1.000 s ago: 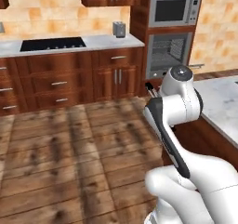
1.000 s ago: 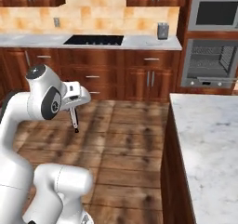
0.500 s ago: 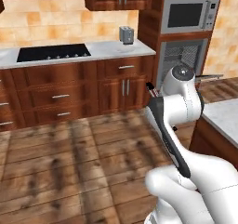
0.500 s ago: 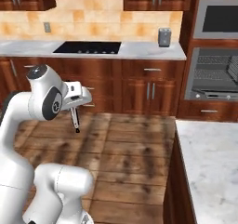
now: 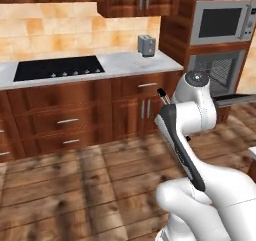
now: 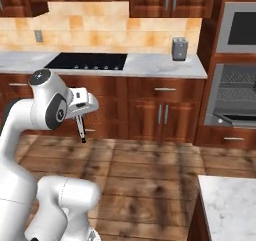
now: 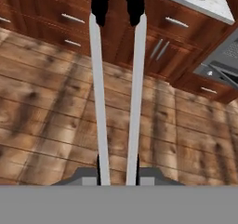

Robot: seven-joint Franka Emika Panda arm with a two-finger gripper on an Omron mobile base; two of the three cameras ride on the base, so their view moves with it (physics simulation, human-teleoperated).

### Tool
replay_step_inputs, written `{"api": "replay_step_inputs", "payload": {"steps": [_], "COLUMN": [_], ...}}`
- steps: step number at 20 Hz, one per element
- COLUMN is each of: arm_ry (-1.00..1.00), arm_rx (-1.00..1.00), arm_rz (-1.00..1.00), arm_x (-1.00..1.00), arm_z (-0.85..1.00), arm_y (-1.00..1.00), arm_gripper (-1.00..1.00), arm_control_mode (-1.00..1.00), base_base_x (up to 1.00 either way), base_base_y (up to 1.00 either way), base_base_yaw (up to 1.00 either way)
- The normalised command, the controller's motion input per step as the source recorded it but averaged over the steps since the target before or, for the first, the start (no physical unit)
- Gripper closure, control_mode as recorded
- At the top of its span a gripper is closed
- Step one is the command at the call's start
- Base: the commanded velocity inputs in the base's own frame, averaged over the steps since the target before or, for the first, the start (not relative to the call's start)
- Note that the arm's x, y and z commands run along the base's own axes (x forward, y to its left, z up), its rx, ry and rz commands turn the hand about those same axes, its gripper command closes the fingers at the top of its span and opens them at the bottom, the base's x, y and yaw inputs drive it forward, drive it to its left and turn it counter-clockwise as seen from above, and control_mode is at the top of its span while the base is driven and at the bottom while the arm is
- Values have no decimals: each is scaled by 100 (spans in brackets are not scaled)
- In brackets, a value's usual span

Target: Pick up the tongs from the counter and place them near the plate next to the oven.

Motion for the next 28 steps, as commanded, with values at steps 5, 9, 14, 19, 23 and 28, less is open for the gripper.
{"api": "replay_step_inputs", "payload": {"steps": [5, 9, 14, 19, 23, 28], "arm_ry": [0, 0, 0, 0, 0, 0], "arm_rx": [0, 0, 0, 0, 0, 0], "arm_rz": [0, 0, 0, 0, 0, 0], "arm_x": [0, 0, 0, 0, 0, 0], "arm_z": [0, 0, 0, 0, 0, 0], "arm_y": [0, 0, 0, 0, 0, 0], "arm_gripper": [100, 100, 100, 100, 100, 100], "arm_control_mode": [100, 100, 100, 100, 100, 100], "base_base_x": [100, 100, 100, 100, 100, 100], "base_base_y": [-8, -22, -32, -35, -34, -30], "base_base_yaw": [0, 1, 0, 1, 4, 5]}}
